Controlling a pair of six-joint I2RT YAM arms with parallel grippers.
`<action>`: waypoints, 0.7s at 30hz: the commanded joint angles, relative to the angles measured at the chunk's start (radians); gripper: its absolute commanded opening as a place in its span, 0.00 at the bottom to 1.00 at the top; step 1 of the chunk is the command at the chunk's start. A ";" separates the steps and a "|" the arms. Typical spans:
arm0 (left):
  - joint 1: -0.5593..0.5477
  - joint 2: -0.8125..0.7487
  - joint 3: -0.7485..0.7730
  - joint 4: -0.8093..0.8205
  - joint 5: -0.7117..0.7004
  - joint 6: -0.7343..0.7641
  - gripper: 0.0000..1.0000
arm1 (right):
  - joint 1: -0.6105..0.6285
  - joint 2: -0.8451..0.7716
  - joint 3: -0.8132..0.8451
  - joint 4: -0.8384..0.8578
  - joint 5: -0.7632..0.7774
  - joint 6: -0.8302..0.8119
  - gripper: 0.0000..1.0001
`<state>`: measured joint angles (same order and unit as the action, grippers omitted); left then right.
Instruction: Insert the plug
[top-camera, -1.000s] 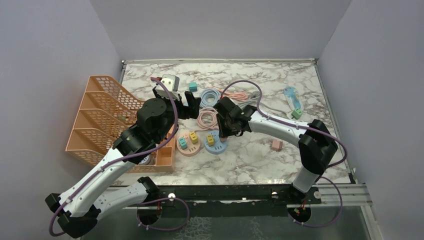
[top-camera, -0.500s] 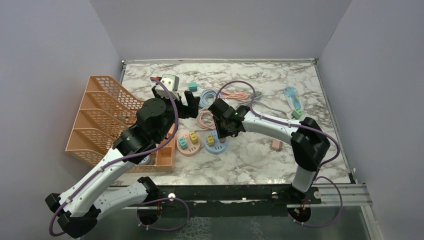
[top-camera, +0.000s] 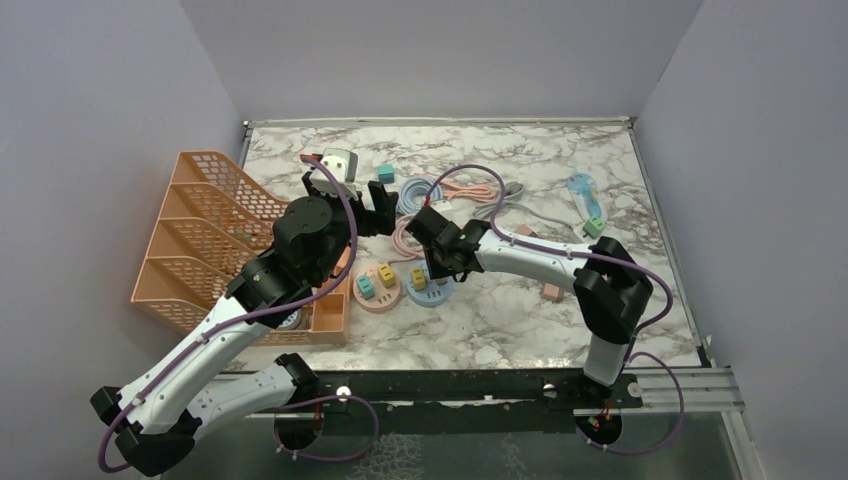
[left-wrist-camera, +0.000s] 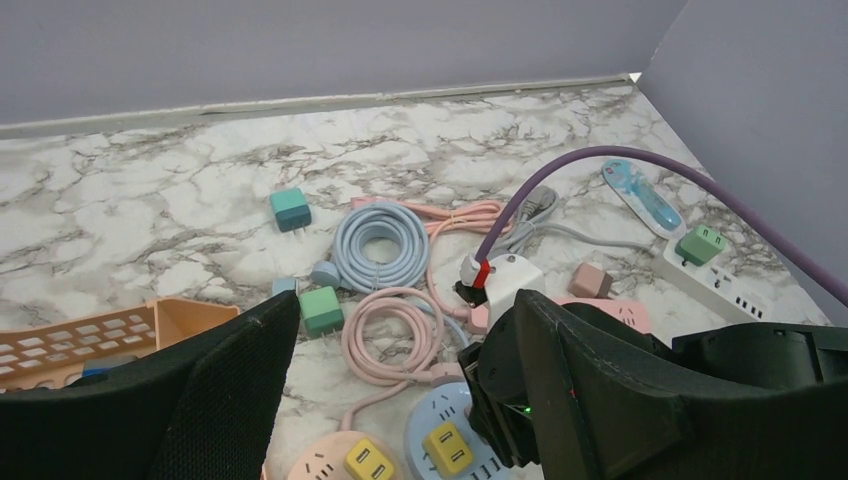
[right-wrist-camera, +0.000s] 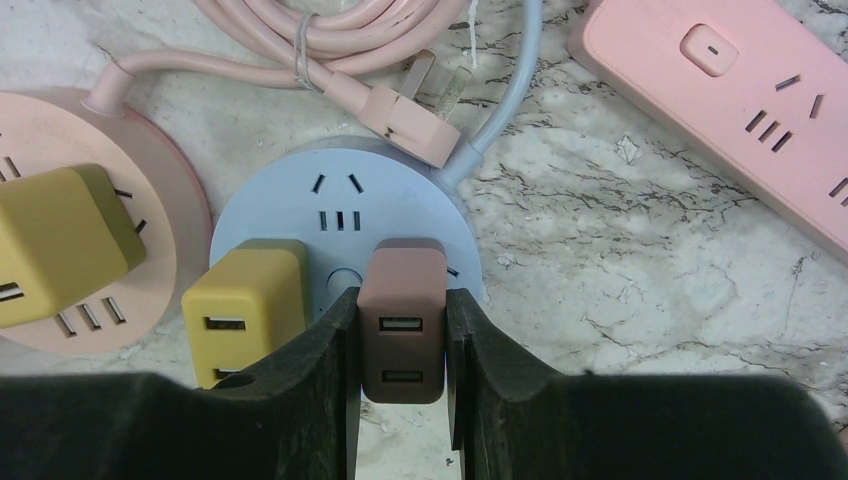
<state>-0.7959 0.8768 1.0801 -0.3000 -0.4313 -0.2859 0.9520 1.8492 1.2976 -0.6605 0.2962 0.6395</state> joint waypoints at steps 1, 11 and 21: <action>-0.005 -0.010 -0.020 0.023 -0.032 0.016 0.81 | 0.015 0.290 -0.170 -0.027 -0.148 0.075 0.01; -0.005 -0.008 -0.007 0.016 -0.037 0.018 0.81 | 0.016 0.065 -0.022 -0.136 -0.067 0.109 0.18; -0.005 0.011 0.018 -0.001 -0.015 0.007 0.81 | -0.024 -0.072 0.170 -0.313 0.049 0.157 0.56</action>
<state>-0.7959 0.8845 1.0672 -0.3027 -0.4393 -0.2752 0.9466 1.8324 1.4197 -0.8707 0.2985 0.7460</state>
